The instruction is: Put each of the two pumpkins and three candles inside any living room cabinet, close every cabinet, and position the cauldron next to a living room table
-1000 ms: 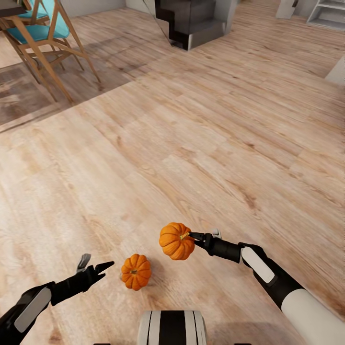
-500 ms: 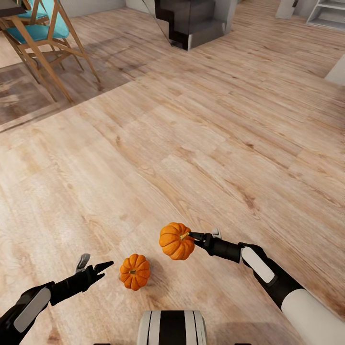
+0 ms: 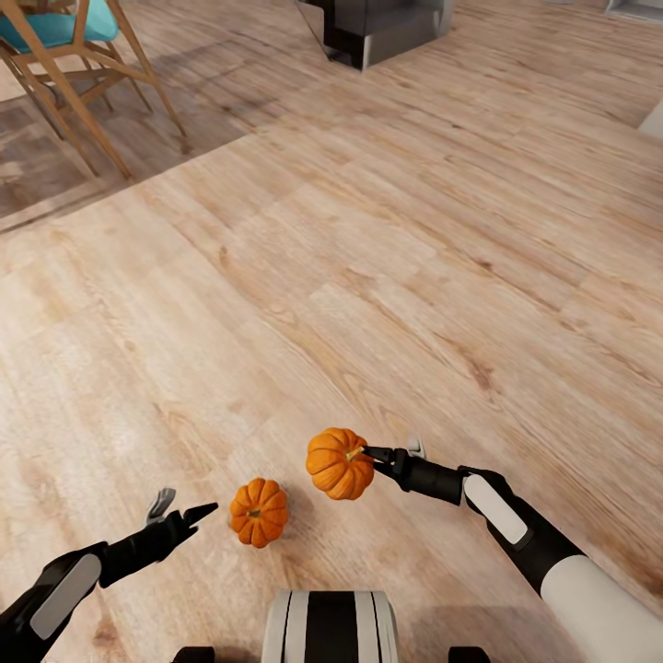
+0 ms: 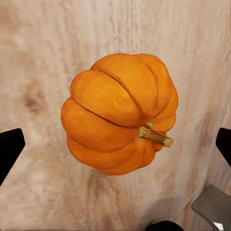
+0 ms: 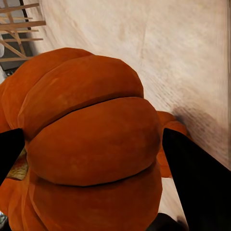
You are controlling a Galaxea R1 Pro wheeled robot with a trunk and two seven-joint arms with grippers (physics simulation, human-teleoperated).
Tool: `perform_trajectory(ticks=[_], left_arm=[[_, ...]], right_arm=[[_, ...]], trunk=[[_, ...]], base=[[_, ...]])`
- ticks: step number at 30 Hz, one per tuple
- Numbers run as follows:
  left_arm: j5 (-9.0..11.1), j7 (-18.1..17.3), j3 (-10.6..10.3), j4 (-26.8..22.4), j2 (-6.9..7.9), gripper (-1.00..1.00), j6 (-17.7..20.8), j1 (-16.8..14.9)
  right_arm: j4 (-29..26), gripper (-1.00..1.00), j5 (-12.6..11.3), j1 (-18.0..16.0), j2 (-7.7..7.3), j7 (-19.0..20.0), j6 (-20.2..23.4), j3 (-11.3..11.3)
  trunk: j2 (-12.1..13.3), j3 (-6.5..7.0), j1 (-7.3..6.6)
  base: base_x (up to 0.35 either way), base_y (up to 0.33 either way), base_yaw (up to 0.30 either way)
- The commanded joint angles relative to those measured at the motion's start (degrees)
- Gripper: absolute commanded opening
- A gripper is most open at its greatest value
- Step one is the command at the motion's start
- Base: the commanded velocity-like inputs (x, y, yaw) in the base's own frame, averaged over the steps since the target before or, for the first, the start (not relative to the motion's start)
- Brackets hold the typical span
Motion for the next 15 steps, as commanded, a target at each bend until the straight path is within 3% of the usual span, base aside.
perform_trajectory(ticks=[1,10,15], left_arm=[[0.5,0.6,-0.2,0.0,0.01,1.00,0.2,0.0],[0.4,1.7,-0.4,0.0,-0.31,1.00,-0.9,0.0],[0.4,1.8,-0.5,0.0,-0.33,1.00,-0.9,0.0]], right_arm=[[0.0,-1.00,-0.5,0.0,-0.04,0.0,0.2,0.2],[0.0,-1.00,-0.5,0.0,0.02,0.0,0.2,0.2],[0.0,-1.00,-0.5,0.0,0.02,0.0,0.2,0.2]], trunk=[[0.0,-0.26,0.01],[-0.1,-2.25,0.24],[-0.1,-2.25,0.24]], base=[[0.000,0.000,0.000],[0.000,0.000,0.000],[0.000,0.000,0.000]])
